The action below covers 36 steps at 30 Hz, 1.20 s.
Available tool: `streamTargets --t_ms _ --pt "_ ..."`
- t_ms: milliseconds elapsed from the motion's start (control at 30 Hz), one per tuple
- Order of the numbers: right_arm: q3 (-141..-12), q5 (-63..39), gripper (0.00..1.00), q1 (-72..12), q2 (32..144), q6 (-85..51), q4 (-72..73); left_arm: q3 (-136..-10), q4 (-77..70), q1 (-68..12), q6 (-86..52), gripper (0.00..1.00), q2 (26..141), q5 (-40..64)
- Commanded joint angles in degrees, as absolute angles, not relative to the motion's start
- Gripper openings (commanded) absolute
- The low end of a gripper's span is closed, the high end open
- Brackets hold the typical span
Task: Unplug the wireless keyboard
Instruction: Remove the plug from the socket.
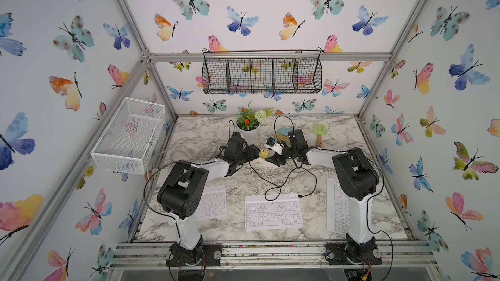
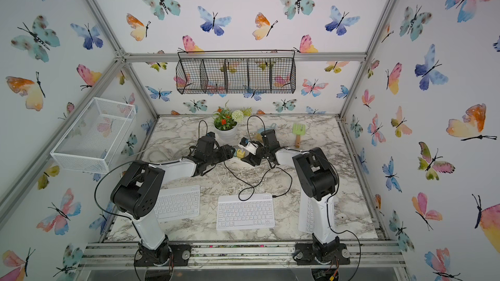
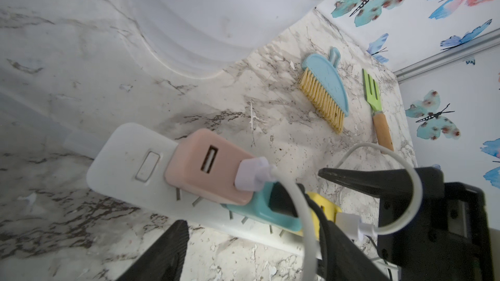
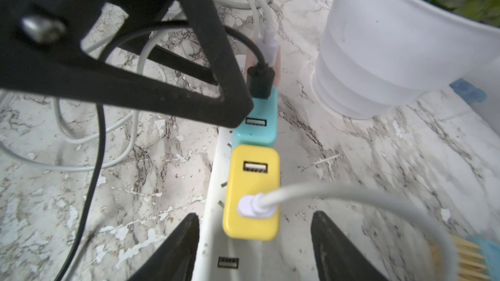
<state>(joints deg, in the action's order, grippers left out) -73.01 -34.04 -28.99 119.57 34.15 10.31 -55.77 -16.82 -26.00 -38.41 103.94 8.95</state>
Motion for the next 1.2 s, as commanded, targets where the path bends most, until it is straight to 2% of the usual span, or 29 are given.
streamTargets --t_ms 0,233,500,700,900,1167 --pt "-74.74 -34.54 0.66 -29.51 121.41 34.19 7.53 -56.69 -17.01 -26.5 -39.02 0.77 105.48 8.18" --pt "-75.65 -34.63 0.62 -29.53 122.55 33.7 6.68 -56.34 -15.6 -26.63 -39.19 0.73 106.5 7.17" --pt "-76.81 -34.89 0.53 -29.56 123.63 32.88 6.41 -55.96 -15.03 -26.63 -39.62 0.74 106.79 6.76" --pt "-78.12 -35.24 0.43 -29.62 124.44 31.95 5.82 -56.43 -13.81 -26.65 -40.1 0.74 107.53 6.32" --pt "-78.33 -34.09 0.25 -29.71 124.39 31.16 5.95 -56.49 -12.51 -26.67 -40.07 0.72 108.06 6.07" --pt "-75.42 -29.12 0.18 -31.33 121.2 31.03 12.91 -56.13 -11.01 -26.85 -40.08 0.69 109.36 6.9"
